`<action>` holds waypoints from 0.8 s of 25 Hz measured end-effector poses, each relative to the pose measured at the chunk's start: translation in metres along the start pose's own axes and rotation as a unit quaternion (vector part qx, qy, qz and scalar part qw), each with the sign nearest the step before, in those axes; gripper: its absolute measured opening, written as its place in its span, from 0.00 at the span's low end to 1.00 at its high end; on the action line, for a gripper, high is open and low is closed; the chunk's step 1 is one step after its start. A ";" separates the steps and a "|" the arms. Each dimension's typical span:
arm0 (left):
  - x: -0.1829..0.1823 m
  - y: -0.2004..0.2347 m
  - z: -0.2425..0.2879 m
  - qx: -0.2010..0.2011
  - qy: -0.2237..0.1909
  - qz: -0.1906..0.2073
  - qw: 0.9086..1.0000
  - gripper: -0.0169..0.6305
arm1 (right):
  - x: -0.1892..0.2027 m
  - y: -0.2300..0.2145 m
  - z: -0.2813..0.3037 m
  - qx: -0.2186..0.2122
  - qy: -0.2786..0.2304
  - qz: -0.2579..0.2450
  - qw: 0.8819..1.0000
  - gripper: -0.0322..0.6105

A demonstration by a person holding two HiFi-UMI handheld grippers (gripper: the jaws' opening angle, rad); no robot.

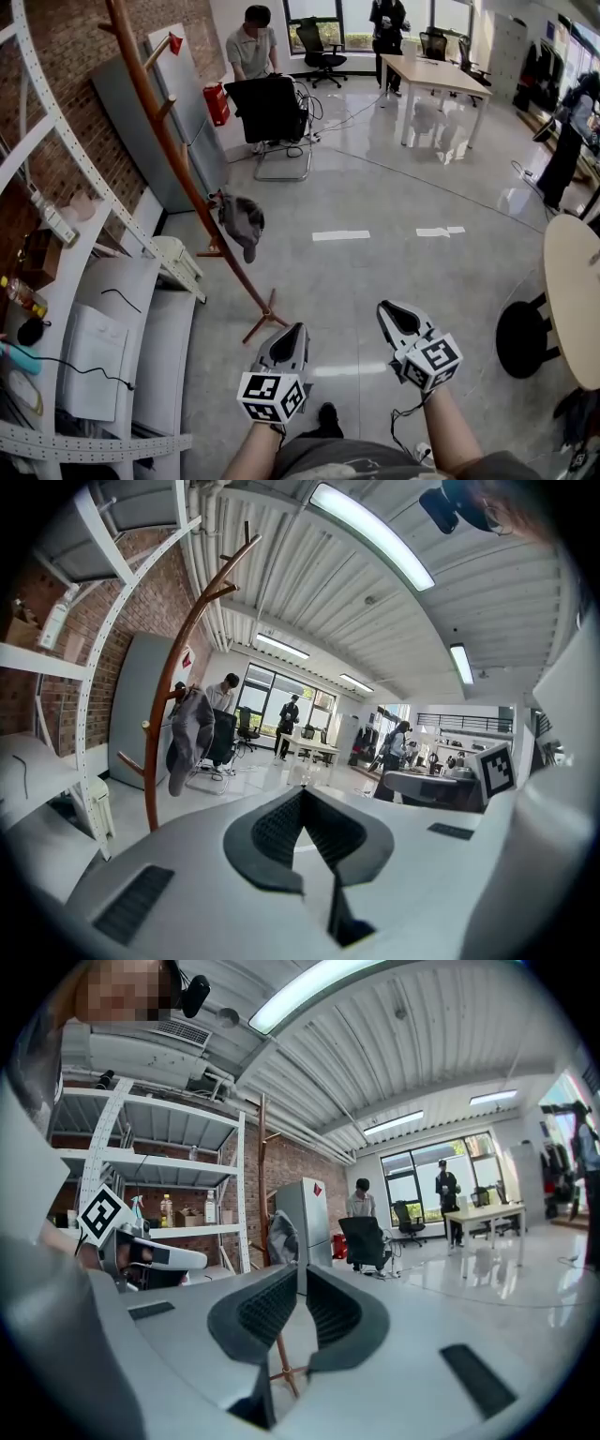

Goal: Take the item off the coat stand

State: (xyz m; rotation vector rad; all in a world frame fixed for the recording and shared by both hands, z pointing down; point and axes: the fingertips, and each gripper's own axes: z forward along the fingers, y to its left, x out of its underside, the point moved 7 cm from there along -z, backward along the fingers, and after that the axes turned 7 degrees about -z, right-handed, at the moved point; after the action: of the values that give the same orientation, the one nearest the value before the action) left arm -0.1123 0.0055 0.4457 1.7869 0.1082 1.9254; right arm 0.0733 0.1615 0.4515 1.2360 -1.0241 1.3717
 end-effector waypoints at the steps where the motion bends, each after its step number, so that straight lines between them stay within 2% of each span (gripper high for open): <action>1: -0.003 0.005 0.005 0.001 0.000 0.000 1.000 0.04 | -0.002 -0.001 0.008 0.001 -0.004 0.009 1.000 0.11; 11: -0.019 0.044 0.037 0.012 0.003 -0.004 1.000 0.04 | 0.002 -0.006 0.060 -0.004 -0.001 -0.002 1.000 0.11; 20: -0.031 0.065 0.044 -0.002 -0.010 -0.009 1.000 0.04 | 0.002 -0.009 0.086 -0.011 0.000 -0.001 1.000 0.11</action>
State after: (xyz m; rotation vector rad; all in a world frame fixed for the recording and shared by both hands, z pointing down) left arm -0.0896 -0.0759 0.4482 1.7958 0.1125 1.8942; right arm 0.0962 0.0792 0.4636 1.2208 -1.0364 1.3555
